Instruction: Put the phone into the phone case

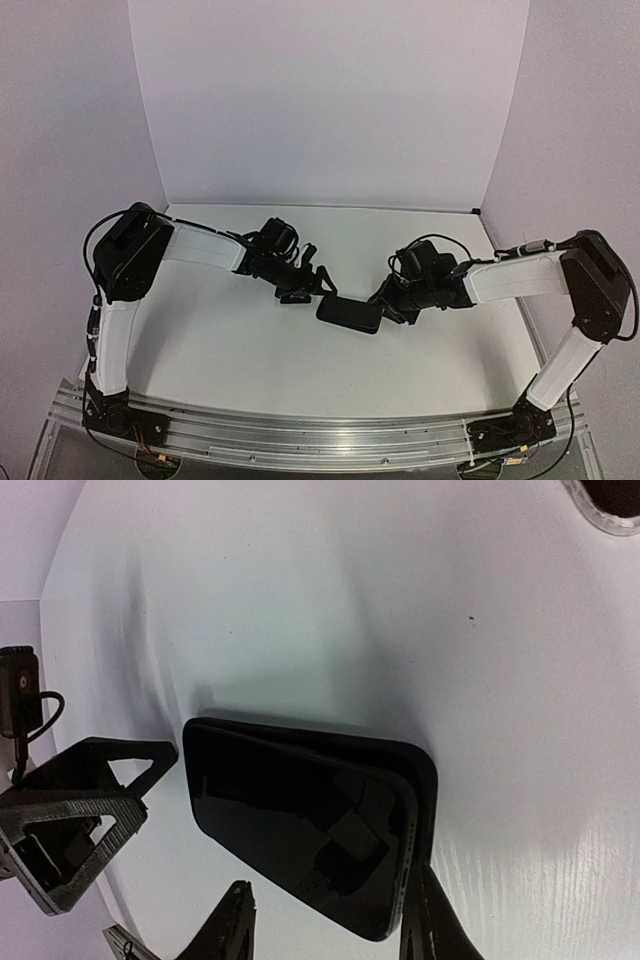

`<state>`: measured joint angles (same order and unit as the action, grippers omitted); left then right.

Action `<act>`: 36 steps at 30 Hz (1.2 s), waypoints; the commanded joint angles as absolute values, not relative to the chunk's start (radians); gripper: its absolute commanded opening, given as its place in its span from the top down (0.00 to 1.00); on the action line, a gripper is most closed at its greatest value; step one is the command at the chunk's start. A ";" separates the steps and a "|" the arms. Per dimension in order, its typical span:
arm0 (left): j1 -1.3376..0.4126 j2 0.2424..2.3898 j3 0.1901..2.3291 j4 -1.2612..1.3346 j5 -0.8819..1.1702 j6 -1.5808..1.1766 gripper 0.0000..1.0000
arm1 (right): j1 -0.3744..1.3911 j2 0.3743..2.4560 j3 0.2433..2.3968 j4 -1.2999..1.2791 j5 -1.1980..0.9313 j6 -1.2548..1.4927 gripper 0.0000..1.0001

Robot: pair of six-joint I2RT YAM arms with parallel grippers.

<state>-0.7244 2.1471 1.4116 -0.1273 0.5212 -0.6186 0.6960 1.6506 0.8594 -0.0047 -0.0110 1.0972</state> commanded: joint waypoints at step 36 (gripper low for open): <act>-0.793 2.244 1.553 -0.432 0.349 -0.505 0.38 | 0.678 1.765 1.031 -0.201 -0.059 0.981 0.76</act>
